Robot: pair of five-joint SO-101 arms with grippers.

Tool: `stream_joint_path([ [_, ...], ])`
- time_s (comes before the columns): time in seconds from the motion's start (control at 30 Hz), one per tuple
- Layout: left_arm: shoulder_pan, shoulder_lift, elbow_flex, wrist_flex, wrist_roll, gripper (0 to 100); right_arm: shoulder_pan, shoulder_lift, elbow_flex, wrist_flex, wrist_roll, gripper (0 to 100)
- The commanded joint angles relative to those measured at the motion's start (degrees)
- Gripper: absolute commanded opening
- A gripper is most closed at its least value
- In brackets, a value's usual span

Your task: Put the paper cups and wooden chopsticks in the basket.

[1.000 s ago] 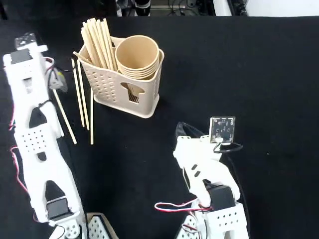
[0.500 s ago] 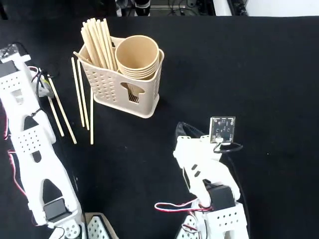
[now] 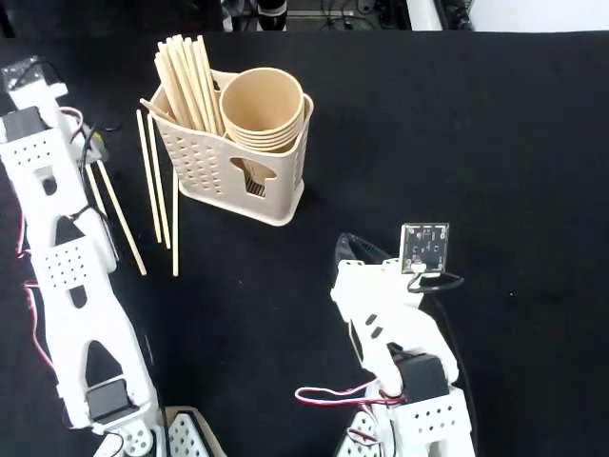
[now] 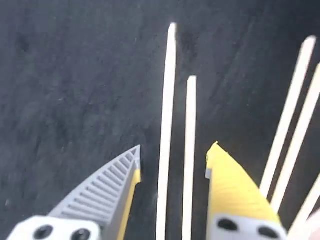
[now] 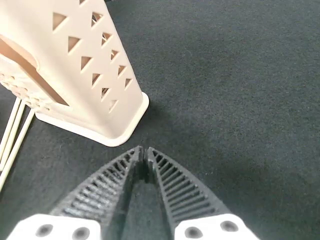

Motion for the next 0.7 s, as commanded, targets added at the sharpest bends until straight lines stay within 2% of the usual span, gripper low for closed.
stream_joint_path([
  [0.0, 0.8, 1.7, -2.3, -3.3, 1.3, 22, -0.4, -2.8, -0.1, -0.5, -0.6, 1.2],
  [0.2, 0.6, 8.4, -2.4, -4.6, 1.5, 21, -0.4, -2.9, -0.1, 0.2, -0.6, 1.2],
  [0.27, 0.1, 8.9, -2.4, -4.1, 1.3, 15, -0.6, -2.9, -0.1, 0.8, -0.6, 1.2],
  [0.37, -0.5, 8.0, -2.4, -4.3, 0.9, 2, -0.5, -2.9, -0.1, 0.8, -0.6, 1.2],
  [0.67, 0.9, 1.6, -2.7, 2.7, 1.0, 3, -0.5, -2.9, -0.1, 0.8, -0.6, 1.2],
])
